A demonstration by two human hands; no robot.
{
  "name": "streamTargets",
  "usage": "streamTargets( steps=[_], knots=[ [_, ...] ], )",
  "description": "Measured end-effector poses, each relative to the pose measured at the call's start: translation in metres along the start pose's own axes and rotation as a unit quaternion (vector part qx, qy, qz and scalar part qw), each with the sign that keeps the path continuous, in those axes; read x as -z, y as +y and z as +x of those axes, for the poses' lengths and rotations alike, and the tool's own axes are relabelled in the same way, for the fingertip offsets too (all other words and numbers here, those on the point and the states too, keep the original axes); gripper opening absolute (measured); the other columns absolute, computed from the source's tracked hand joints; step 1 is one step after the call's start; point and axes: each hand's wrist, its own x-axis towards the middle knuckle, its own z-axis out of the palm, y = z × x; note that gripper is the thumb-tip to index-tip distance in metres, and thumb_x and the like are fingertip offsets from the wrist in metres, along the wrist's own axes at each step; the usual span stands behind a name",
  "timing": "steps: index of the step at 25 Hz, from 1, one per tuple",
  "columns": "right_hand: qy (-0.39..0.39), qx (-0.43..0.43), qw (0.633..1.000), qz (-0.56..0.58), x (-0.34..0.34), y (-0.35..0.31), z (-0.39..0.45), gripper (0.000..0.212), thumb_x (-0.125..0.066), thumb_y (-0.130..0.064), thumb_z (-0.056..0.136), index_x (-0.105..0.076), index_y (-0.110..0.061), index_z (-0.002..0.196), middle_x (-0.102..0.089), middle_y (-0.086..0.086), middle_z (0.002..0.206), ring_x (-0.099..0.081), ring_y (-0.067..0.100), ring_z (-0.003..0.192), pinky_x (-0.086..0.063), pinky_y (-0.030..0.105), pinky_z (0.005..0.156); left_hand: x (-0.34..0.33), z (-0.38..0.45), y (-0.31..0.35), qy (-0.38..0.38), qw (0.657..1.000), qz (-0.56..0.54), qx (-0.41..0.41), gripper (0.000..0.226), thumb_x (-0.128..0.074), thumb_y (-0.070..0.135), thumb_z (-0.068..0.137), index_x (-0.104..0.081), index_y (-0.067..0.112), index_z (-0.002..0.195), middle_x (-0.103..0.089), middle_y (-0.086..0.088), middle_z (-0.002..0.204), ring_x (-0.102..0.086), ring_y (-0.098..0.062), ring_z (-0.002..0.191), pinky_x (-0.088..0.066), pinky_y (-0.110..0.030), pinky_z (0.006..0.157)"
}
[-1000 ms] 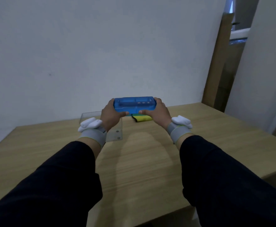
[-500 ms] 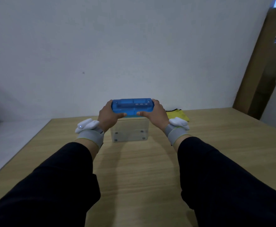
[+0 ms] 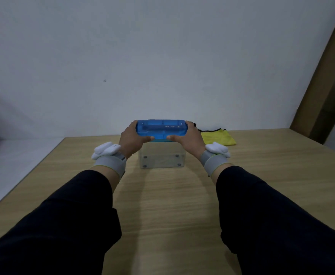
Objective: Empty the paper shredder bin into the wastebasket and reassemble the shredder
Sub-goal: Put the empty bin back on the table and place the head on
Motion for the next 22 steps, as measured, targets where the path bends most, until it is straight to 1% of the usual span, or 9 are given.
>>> streamTargets(
  steps=[5,7,8,11,13,15,17,19,22],
  knots=[
    [0.002,0.005,1.0,-0.014,-0.002,0.001,0.002,0.1,-0.081,-0.045,0.07,-0.027,-0.01,0.148,-0.04,0.012,0.145,-0.043,0.026,0.129,-0.04,0.032,0.098,-0.002,-0.002,-0.006,0.0,1.0,-0.005,0.006,0.079,-0.079,0.024,0.074,-0.038,0.009,0.14,-0.054,-0.007,0.13,-0.052,-0.017,0.108,-0.043,-0.026,0.089],
    [0.005,0.006,1.0,-0.015,-0.003,0.003,0.001,0.099,-0.081,-0.044,0.07,-0.028,-0.011,0.147,-0.041,0.012,0.143,-0.044,0.026,0.128,-0.041,0.033,0.099,-0.003,-0.003,-0.006,0.002,1.0,0.0,0.001,0.078,-0.079,0.025,0.074,-0.039,0.01,0.139,-0.054,-0.007,0.13,-0.05,-0.014,0.104,-0.043,-0.026,0.087],
    [0.007,0.007,1.0,-0.015,-0.004,0.003,0.0,0.099,-0.081,-0.044,0.07,-0.029,-0.011,0.147,-0.042,0.012,0.142,-0.045,0.025,0.126,-0.042,0.033,0.099,-0.003,-0.002,-0.006,0.002,1.0,0.004,0.0,0.078,-0.079,0.025,0.074,-0.038,0.01,0.139,-0.054,-0.007,0.131,-0.051,-0.015,0.105,-0.043,-0.026,0.087],
    [0.009,0.008,1.0,-0.011,-0.004,0.003,0.0,0.097,-0.081,-0.044,0.07,-0.031,-0.011,0.146,-0.044,0.011,0.14,-0.047,0.025,0.124,-0.044,0.034,0.098,-0.002,-0.001,-0.008,-0.003,1.0,0.013,-0.002,0.082,-0.078,0.027,0.075,-0.035,0.01,0.142,-0.052,-0.008,0.134,-0.052,-0.022,0.118,-0.044,-0.03,0.093],
    [0.009,0.008,1.0,-0.018,-0.004,0.003,0.001,0.097,-0.08,-0.046,0.07,-0.03,-0.011,0.146,-0.044,0.011,0.141,-0.047,0.026,0.125,-0.044,0.035,0.099,0.0,0.001,-0.007,-0.008,1.0,0.009,-0.005,0.083,-0.078,0.027,0.075,-0.033,0.011,0.143,-0.051,-0.008,0.137,-0.051,-0.023,0.119,-0.047,-0.035,0.099],
    [0.011,0.006,1.0,-0.023,-0.004,0.004,0.002,0.097,-0.079,-0.048,0.071,-0.031,-0.011,0.146,-0.044,0.011,0.141,-0.046,0.026,0.126,-0.044,0.037,0.1,0.001,0.001,-0.007,-0.009,1.0,0.007,-0.01,0.082,-0.078,0.028,0.075,-0.035,0.011,0.143,-0.051,-0.008,0.136,-0.053,-0.023,0.116,-0.049,-0.041,0.096],
    [0.014,0.006,0.999,-0.031,-0.005,0.004,0.002,0.097,-0.078,-0.05,0.071,-0.03,-0.012,0.146,-0.043,0.011,0.142,-0.046,0.026,0.126,-0.043,0.036,0.098,0.001,0.002,-0.009,-0.005,1.0,0.018,-0.017,0.08,-0.078,0.031,0.075,-0.037,0.011,0.141,-0.053,-0.007,0.134,-0.053,-0.02,0.112,-0.049,-0.034,0.093],
    [0.014,0.007,0.999,-0.04,-0.005,0.005,0.001,0.097,-0.078,-0.051,0.071,-0.029,-0.013,0.147,-0.042,0.011,0.143,-0.045,0.026,0.127,-0.042,0.034,0.097,0.0,0.001,-0.011,-0.001,0.999,0.03,-0.017,0.08,-0.077,0.033,0.075,-0.038,0.011,0.141,-0.053,-0.006,0.135,-0.051,-0.017,0.112,-0.042,-0.024,0.087],
    [0.013,0.005,0.999,-0.045,-0.006,0.007,0.001,0.098,-0.077,-0.052,0.071,-0.028,-0.015,0.147,-0.041,0.01,0.144,-0.044,0.026,0.129,-0.041,0.035,0.097,-0.003,0.0,-0.015,0.003,0.999,0.03,-0.013,0.083,-0.077,0.036,0.075,-0.035,0.012,0.143,-0.052,-0.005,0.137,-0.05,-0.019,0.118,-0.036,-0.021,0.087]
  ],
)
